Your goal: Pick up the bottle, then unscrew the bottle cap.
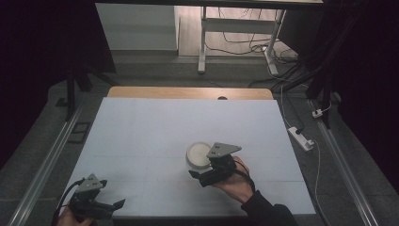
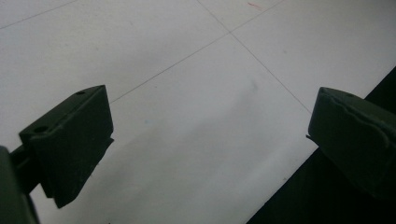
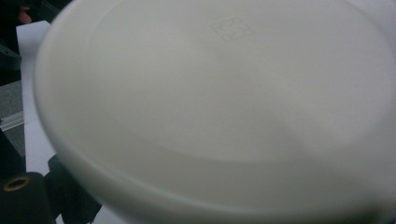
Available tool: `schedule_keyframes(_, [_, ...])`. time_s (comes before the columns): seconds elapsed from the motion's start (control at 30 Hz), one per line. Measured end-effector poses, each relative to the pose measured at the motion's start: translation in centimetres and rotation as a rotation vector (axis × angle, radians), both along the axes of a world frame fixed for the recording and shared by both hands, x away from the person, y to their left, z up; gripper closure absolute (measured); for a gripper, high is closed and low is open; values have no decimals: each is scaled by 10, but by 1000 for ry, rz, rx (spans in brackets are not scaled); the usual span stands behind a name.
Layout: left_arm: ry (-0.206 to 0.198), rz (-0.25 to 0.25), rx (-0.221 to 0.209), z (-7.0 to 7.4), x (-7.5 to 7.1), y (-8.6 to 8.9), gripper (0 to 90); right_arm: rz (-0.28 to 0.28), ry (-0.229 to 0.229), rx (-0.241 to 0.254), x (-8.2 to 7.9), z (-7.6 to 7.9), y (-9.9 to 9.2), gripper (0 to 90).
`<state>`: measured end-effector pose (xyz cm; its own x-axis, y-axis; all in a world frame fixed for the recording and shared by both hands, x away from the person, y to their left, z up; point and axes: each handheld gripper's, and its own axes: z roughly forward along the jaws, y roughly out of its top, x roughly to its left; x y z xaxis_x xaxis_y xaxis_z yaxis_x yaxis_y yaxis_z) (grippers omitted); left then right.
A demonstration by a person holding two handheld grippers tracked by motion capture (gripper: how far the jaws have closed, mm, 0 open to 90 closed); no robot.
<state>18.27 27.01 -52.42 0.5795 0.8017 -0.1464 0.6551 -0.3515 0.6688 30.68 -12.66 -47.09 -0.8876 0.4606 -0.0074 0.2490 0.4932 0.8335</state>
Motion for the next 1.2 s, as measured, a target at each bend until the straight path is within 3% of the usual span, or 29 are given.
schedule_keyframes(0.83, [9, 11, -10, 0, 1, 1, 0, 69, -15, 9, 2, 10, 11, 63])
schedule_keyframes(1.13, [4, 4, -76, 2, 2, 4, 0, 77, -17, 7, 1, 10, 13, 63])
schedule_keyframes(1.2, [-3, 0, -74, 3, 2, 3, 0, 77, -18, 10, 1, 11, 12, 63])
